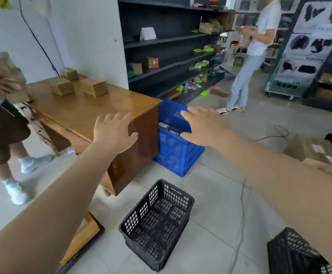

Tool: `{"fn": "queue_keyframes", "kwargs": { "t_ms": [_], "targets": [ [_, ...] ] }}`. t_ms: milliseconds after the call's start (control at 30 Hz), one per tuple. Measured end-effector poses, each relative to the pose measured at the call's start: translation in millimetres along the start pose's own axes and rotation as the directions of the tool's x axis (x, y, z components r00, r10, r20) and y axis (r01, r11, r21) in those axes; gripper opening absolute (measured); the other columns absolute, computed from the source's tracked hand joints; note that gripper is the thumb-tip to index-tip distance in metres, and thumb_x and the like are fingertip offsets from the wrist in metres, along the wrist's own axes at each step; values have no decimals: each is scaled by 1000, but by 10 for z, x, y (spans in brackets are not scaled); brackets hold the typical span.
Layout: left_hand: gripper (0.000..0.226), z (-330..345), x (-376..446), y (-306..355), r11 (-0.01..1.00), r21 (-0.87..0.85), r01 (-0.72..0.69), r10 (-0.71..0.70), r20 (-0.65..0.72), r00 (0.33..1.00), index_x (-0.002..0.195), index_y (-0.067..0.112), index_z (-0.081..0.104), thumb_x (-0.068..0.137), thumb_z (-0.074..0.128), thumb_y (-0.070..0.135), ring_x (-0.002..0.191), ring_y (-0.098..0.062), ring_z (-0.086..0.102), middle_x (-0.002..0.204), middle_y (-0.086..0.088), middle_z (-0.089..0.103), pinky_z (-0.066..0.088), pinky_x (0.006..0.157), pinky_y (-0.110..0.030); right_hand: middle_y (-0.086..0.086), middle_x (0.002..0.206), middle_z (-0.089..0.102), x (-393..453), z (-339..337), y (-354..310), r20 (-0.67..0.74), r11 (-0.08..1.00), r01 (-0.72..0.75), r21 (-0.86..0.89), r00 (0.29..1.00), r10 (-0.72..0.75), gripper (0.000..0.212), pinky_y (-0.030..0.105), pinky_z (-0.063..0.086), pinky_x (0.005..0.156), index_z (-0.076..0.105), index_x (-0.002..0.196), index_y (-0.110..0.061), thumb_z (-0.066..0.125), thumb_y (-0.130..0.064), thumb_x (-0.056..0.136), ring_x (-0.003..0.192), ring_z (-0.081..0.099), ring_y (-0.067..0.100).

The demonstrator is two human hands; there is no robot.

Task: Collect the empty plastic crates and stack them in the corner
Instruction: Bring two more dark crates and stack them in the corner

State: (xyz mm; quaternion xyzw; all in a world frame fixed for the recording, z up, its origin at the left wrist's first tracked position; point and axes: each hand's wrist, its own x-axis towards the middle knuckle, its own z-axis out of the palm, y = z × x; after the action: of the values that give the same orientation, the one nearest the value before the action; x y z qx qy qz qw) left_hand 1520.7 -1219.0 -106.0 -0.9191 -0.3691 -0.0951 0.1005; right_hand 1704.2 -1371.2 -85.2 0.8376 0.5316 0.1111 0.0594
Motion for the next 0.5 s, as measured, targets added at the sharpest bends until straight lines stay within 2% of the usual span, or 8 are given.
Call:
{"fn": "queue_keyframes", "kwargs": {
  "t_ms": [133,233,367,500],
  "targets": [
    [61,229,309,-13,995,-14,101,-101,29,994,148,29,30,93,41,54,140,-29,32,154,-1,35,21,114,-48,6,148,37,548,231,130,-27,995,100,-10,995,-100,72,40,28,107,26,150,-16,47,-53,91,137,32,25],
    [63,388,440,-18,985,39,166,-169,94,981,149,27,29,93,40,55,140,-29,33,152,-1,37,22,114,-48,7,151,33,872,458,170,0,988,153,35,988,-153,72,42,26,108,25,150,-16,48,-52,92,139,28,26],
    [63,662,552,-51,962,59,266,-273,175,946,148,26,28,93,43,53,139,-29,35,151,-2,39,23,114,-50,8,155,28,1297,840,165,33,961,269,70,962,-272,73,44,25,110,23,151,-15,46,-51,93,142,24,27],
    [63,991,701,-48,914,128,386,-406,235,883,146,24,31,92,46,53,138,-29,37,151,-2,39,25,113,-50,8,156,25,1821,1274,164,79,913,398,87,911,-405,72,44,21,112,21,152,-16,45,-51,94,144,21,27]
  ]
}}
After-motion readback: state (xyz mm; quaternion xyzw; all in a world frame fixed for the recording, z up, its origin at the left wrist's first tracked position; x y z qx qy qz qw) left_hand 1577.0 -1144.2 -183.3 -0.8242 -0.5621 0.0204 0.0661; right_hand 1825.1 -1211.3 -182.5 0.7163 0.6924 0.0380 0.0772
